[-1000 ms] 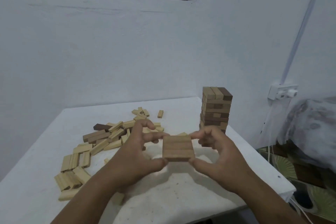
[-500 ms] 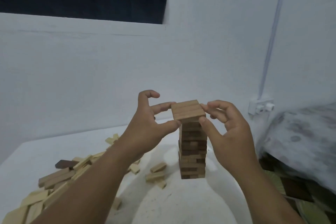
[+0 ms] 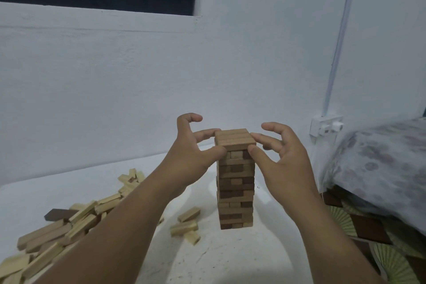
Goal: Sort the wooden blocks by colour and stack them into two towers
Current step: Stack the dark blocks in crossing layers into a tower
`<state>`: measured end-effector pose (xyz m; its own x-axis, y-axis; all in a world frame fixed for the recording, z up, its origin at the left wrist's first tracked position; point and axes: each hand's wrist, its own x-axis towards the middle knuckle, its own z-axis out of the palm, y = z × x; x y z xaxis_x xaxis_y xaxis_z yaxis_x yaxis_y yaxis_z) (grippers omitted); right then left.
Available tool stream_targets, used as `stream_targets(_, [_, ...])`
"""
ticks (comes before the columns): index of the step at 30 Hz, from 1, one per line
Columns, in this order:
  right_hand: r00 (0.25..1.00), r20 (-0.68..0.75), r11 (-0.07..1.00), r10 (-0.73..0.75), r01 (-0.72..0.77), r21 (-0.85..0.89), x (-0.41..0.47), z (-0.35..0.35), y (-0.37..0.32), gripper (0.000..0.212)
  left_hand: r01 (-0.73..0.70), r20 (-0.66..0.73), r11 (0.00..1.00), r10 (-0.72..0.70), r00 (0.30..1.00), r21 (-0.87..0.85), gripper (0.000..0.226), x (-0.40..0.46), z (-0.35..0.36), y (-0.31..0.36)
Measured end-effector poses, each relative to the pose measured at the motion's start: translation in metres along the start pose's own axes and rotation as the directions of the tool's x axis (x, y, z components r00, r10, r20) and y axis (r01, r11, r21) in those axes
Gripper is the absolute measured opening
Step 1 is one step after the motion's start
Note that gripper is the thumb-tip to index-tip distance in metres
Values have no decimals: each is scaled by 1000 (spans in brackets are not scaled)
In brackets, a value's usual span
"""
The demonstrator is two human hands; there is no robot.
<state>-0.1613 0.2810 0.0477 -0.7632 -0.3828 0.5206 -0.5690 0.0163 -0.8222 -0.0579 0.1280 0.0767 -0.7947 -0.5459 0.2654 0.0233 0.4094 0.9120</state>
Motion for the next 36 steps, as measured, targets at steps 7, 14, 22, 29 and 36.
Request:
stream_targets(7, [1000, 4, 1000, 16, -16, -14, -1, -2, 1, 40, 11, 3, 1000, -11, 1000, 0, 70, -2, -2, -1])
stream_targets(14, [1000, -2, 998, -1, 0, -64, -2, 0, 1, 42, 3, 22, 999, -2, 1000, -32, 82, -2, -4, -1])
stream_targets(22, [961, -47, 958, -273, 267, -108, -31, 16, -49, 32, -67, -84, 997, 69, 994, 24, 70, -56, -48, 6])
stream_targets(29, [901, 369, 964, -230, 262, -40, -82, 101, -71, 26, 81, -280, 964, -7, 960, 254, 38, -137, -148, -45])
stream_targets(36, [775, 632, 901, 8, 269, -341, -78, 205, -33, 20, 308, -183, 745, -248, 951, 592, 35, -141, -208, -110])
